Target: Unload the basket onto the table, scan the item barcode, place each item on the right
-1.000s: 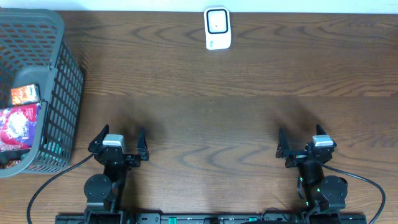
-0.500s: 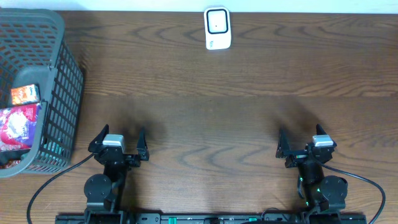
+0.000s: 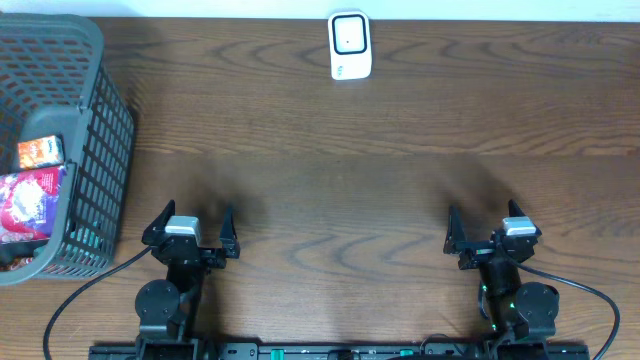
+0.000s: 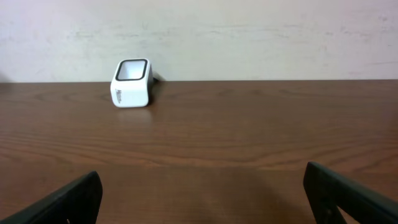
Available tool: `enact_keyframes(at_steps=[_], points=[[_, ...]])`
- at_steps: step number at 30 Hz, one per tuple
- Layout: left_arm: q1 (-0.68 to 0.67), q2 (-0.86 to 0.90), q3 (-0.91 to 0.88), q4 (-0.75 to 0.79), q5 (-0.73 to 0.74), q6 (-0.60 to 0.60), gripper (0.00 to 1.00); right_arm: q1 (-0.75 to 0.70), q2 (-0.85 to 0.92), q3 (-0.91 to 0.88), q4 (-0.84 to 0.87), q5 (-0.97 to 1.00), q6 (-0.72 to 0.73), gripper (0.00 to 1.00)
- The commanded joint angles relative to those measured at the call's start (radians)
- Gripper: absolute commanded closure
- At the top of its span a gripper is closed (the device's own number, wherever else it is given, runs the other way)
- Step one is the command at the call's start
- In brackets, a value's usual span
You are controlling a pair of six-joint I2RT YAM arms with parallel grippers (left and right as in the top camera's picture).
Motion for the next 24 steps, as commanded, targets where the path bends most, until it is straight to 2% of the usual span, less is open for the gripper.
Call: enact_keyframes(at_steps=[1,21,24], points=[[0.004,-0.006,-0.011,-0.041,0.034,-0.005,0.02,-0.002,-0.006,-0.003,-0.002,-0.003,0.010,0.01],[0.004,-0.006,-0.011,-0.041,0.016,-0.004,0.02,-0.002,-0.006,-0.003,-0.002,-0.003,0.010,0.01],[0.004,-0.006,-0.011,-0.007,0.070,-0.033,0.02,-0.002,-0.006,-0.003,-0.002,-0.003,0.010,0.01]])
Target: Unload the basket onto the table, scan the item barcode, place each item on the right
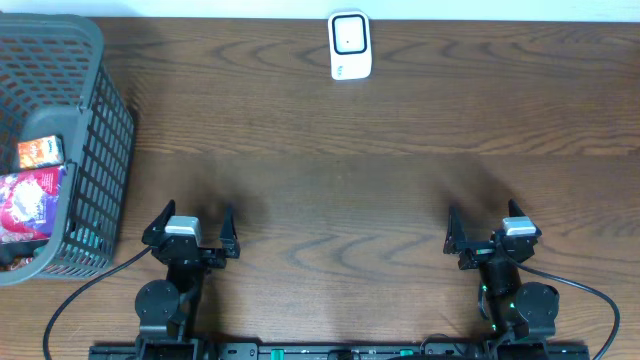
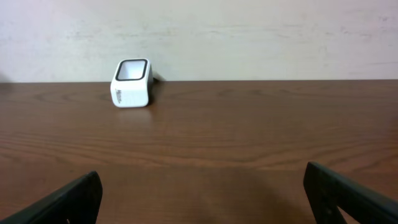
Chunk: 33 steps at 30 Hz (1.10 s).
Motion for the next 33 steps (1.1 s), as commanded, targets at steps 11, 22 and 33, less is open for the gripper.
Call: enact_keyframes(at_steps=[11,22,33], points=[[0.004,-0.006,-0.011,0.512,0.201,-0.042,0.02,-0.002,-0.006,-0.003,-0.002,-0.003,0.010,0.01],[0.004,0.082,0.164,0.797,0.099,0.146,0.02,-0.002,-0.006,-0.003,-0.002,-0.003,0.010,0.01],[0.004,0.710,0.790,0.320,0.187,0.144,0.02,-0.002,-0.006,-0.003,-0.002,-0.003,0.010,0.01]])
